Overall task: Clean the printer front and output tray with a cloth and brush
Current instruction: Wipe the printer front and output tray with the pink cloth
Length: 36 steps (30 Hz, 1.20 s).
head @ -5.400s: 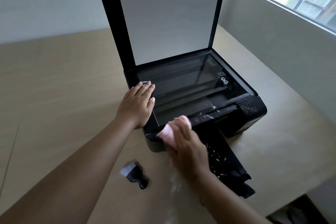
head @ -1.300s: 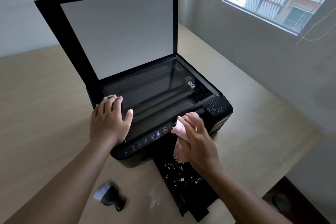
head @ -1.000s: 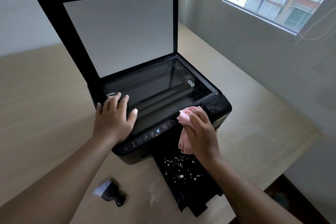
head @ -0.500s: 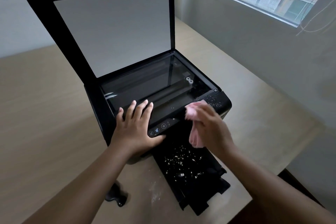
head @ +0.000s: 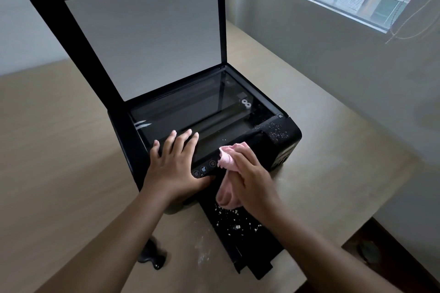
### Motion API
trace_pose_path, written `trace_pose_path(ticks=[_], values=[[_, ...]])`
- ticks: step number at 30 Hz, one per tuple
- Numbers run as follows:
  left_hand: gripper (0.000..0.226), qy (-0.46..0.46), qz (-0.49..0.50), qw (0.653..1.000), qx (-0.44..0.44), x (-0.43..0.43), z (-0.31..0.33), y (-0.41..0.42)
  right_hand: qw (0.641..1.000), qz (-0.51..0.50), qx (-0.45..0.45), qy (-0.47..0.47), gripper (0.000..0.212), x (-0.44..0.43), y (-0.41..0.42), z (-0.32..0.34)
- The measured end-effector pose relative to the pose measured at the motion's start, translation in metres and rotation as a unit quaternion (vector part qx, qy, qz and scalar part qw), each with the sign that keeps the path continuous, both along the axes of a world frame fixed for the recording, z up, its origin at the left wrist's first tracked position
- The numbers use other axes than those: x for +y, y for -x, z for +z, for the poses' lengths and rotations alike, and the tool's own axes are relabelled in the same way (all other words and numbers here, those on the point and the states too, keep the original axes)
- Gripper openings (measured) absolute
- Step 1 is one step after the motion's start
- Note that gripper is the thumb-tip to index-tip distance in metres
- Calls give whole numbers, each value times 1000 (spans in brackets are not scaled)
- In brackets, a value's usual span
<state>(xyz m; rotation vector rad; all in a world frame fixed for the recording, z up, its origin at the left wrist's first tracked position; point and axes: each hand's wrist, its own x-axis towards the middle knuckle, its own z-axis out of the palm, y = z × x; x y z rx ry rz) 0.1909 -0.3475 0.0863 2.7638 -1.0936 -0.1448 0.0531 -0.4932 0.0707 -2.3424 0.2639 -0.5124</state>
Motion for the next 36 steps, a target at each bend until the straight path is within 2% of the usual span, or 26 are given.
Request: trace_pose_path(ticks=[2, 3, 5, 6, 7, 9, 11, 13, 15, 16, 20, 21, 22, 25, 28, 30, 34, 36], values=[[114, -2, 0, 1000, -3, 0, 0, 1, 998, -13, 38, 44, 37, -28, 6, 3], [114, -3, -1, 1000, -4, 0, 0, 2, 996, -61, 46, 52, 34, -43, 7, 5], [115, -4, -1, 1000, -6, 0, 0, 3, 985, -173, 24, 16, 29, -51, 2, 5], [114, -3, 0, 1000, -8, 0, 0, 2, 981, -193, 10, -4, 29, -39, -3, 5], [114, -1, 1, 1000, -9, 0, 0, 2, 985, -170, 3, -10, 32, -22, -6, 3], [112, -2, 2, 1000, -9, 0, 0, 2, 998, -60, 3, -1, 41, 3, 0, -3], [112, -2, 1, 1000, -10, -1, 0, 2, 999, -5, 22, 33, 46, -14, 9, -5], [112, -6, -1, 1000, -13, -1, 0, 2, 995, -75, 42, 46, 41, -41, 7, -4], [113, -11, -2, 1000, -17, -1, 0, 2, 983, -184, 19, 10, 35, -42, -1, -4], [112, -13, -2, 1000, -18, -1, 0, 2, 980, -199, 6, -8, 36, -31, -4, -5], [110, -6, -1, 1000, -16, -2, 0, 2, 1000, -21, -16, -6, 45, -3, 4, -16], [111, -7, -2, 1000, -18, -2, 0, 2, 999, -9, -21, -23, 45, -12, 6, -15], [111, -8, -1, 1000, -20, -1, 0, 3, 998, -26, -28, -42, 42, -21, 7, -12], [113, -11, -3, 1000, -27, -1, 0, 3, 984, -158, -48, -70, 35, -46, 0, -4], [113, -10, 0, 999, -31, -1, -2, 2, 981, -189, 15, -32, 38, -49, -13, -2], [112, -10, 1, 999, -31, -1, -3, 2, 987, -160, 33, 0, 40, -40, -13, -2], [110, -2, 4, 1000, -30, 0, -4, 2, 998, 28, 50, 34, 46, -27, 6, 1], [111, -3, 4, 999, -32, 0, -4, 2, 997, 22, 59, 38, 43, -42, 5, 5]])
